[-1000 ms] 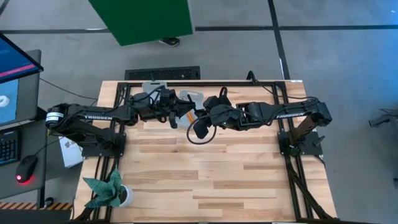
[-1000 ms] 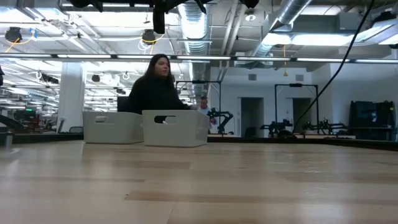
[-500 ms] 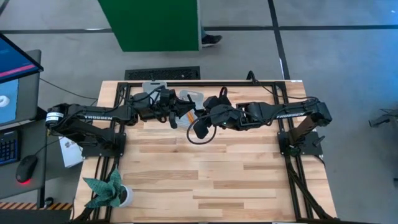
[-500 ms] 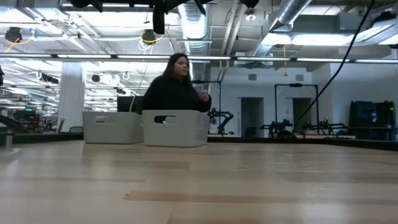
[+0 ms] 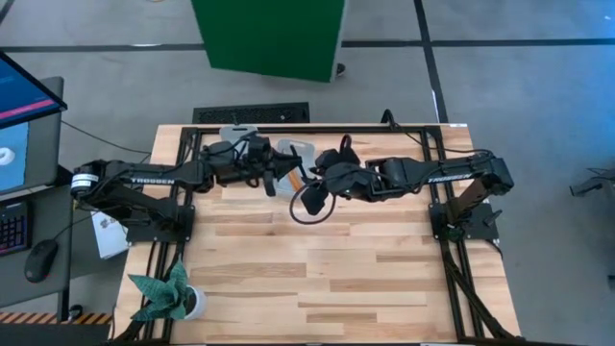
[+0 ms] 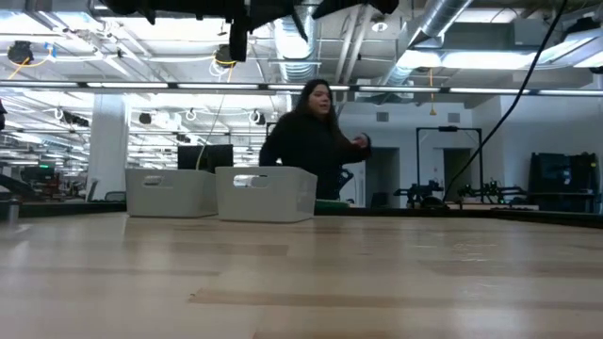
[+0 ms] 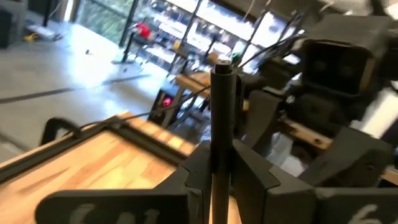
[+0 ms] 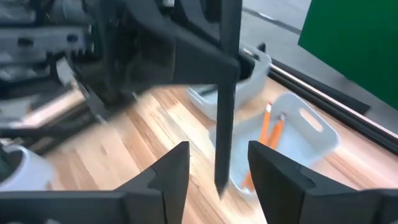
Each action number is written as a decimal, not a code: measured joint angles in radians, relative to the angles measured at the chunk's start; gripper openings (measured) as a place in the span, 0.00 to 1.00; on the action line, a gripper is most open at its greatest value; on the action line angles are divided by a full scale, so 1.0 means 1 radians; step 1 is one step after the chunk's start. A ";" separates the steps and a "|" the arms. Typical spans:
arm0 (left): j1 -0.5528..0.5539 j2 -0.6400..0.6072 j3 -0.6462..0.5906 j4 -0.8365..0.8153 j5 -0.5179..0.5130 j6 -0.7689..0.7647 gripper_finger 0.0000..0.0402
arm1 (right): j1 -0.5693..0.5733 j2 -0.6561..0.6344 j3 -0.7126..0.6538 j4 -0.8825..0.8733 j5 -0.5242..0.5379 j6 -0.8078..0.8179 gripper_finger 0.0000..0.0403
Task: Sort pens & pencils
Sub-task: Put the black pen into the left gray bin, then return to Home Position
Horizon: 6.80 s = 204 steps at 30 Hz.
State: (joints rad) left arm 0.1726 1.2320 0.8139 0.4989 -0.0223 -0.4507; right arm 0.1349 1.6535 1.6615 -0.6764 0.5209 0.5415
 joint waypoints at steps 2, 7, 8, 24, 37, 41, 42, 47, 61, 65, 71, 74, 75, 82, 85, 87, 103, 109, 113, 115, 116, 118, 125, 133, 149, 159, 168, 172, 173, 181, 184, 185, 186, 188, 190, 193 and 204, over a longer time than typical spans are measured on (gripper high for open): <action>0.018 0.000 0.000 -0.037 0.002 -0.002 0.09 | 0.000 0.001 0.000 -0.043 0.000 0.001 0.48; 0.077 0.000 0.001 -0.138 0.039 -0.040 0.09 | 0.000 0.001 0.000 -0.175 0.001 0.051 0.49; 0.088 0.000 0.001 -0.157 0.046 -0.041 0.09 | 0.000 0.001 0.000 -0.204 0.001 0.053 0.49; 0.233 -0.020 0.002 -0.332 0.118 -0.051 0.09 | 0.048 -0.085 -0.050 -0.779 0.375 0.233 0.49; 0.294 -0.067 0.003 -0.355 0.142 -0.043 0.09 | 0.088 -0.596 -0.666 -0.310 0.277 0.227 0.48; 0.327 -0.070 0.003 -0.417 0.116 -0.043 0.09 | 0.086 -0.725 -0.875 -0.065 0.181 0.173 0.48; 0.337 -0.071 0.003 -0.439 0.101 -0.044 0.09 | 0.086 -0.751 -0.919 0.002 0.163 0.167 0.48; 0.399 -0.071 0.003 -0.530 0.006 -0.062 0.09 | 0.086 -0.829 -1.082 0.207 0.102 0.173 0.48; 0.583 -0.069 0.003 -0.788 -0.109 -0.079 0.09 | 0.070 -0.815 -1.127 0.329 0.079 0.168 0.48; 0.621 -0.069 0.003 -0.842 -0.125 -0.074 0.09 | 0.057 -0.815 -1.127 0.328 0.079 0.167 0.48; 0.644 0.006 0.002 -0.891 -0.123 -0.080 0.09 | 0.040 -0.815 -1.127 0.328 0.079 0.166 0.48; 0.643 0.066 0.002 -0.881 -0.111 -0.087 0.09 | 0.034 -0.815 -1.127 0.328 0.079 0.166 0.48; 0.643 0.085 0.002 -0.872 -0.106 -0.090 0.09 | 0.033 -0.815 -1.127 0.328 0.079 0.166 0.48; 0.643 0.188 0.002 -0.809 -0.063 -0.112 0.10 | 0.033 -0.815 -1.127 0.327 0.078 0.166 0.48; 0.642 0.206 0.002 -0.797 -0.062 -0.111 0.11 | 0.033 -0.815 -1.127 0.326 0.078 0.166 0.48; 0.642 0.208 0.002 -0.786 -0.062 -0.111 0.11 | 0.033 -0.815 -1.127 0.326 0.078 0.166 0.48; 0.643 0.208 0.002 -0.710 0.010 -0.093 0.11 | 0.033 -0.815 -1.127 0.318 0.078 0.166 0.48; 0.642 0.208 0.002 -0.712 0.007 -0.105 0.11 | 0.033 -0.815 -1.127 0.318 0.078 0.166 0.48; 0.642 0.208 0.002 -0.724 0.006 -0.102 0.11 | 0.033 -0.815 -1.127 0.318 0.078 0.166 0.48; 0.641 0.208 0.002 -0.730 0.007 -0.077 0.11 | 0.033 -0.815 -1.127 0.318 0.078 0.166 0.48; 0.639 0.208 0.002 -0.732 0.011 -0.075 0.11 | 0.033 -0.815 -1.127 0.318 0.078 0.166 0.48; 0.639 0.208 0.002 -0.732 0.013 -0.090 0.11 | 0.033 -0.815 -1.127 0.318 0.078 0.166 0.48; 0.639 0.208 0.002 -0.726 0.005 -0.113 0.11 | 0.033 -0.815 -1.127 0.318 0.078 0.166 0.48; 0.640 0.208 0.002 -0.730 -0.011 -0.200 0.11 | 0.033 -0.815 -1.127 0.318 0.078 0.166 0.48; 0.639 0.208 0.002 -0.832 -0.016 -0.216 0.15 | 0.033 -0.815 -1.126 0.318 0.078 0.166 0.48; 0.639 0.208 0.002 -0.832 -0.018 -0.251 0.32 | 0.033 -0.815 -1.126 0.318 0.078 0.166 0.48; 0.617 0.194 0.002 -0.773 0.010 -0.195 0.34 | 0.033 -0.815 -1.126 0.318 0.078 0.166 0.48; 0.600 0.147 0.002 -0.685 0.000 -0.174 0.34 | 0.033 -0.815 -1.126 0.318 0.078 0.166 0.48; 0.600 0.131 0.002 -0.663 -0.001 -0.165 0.34 | 0.033 -0.815 -1.126 0.318 0.078 0.166 0.48; 0.557 -0.066 0.002 -0.579 0.126 0.020 0.34 | 0.033 -0.815 -1.126 0.295 0.083 0.114 0.48; 0.495 -0.158 0.002 -0.564 0.168 0.098 0.34 | 0.033 -0.816 -1.126 0.302 0.081 0.107 0.48; 0.470 -0.187 0.002 -0.557 0.168 0.109 0.34 | 0.033 -0.816 -1.126 0.316 0.082 0.105 0.48; 0.446 -0.216 0.002 -0.547 0.168 0.118 0.34 | 0.033 -0.817 -1.126 0.331 0.083 0.099 0.48; 0.399 -0.275 0.002 -0.547 0.162 0.136 0.34 | 0.033 -0.832 -1.126 0.351 0.082 0.060 0.48; 0.352 -0.328 0.002 -0.549 0.128 0.154 0.34 | 0.033 -0.856 -1.126 0.379 0.082 0.010 0.48; 0.289 -0.395 0.002 -0.556 0.088 0.193 0.34 | 0.033 -0.917 -1.126 0.385 0.082 -0.046 0.48; 0.153 -0.549 -0.001 -0.744 -0.050 0.283 0.34 | -0.020 -1.232 -1.126 0.253 0.086 -0.182 0.48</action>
State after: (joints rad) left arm 0.3256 0.6830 0.8133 -0.2446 -0.0718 -0.1677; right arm 0.1153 0.4217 0.5359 -0.4235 0.6068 0.3596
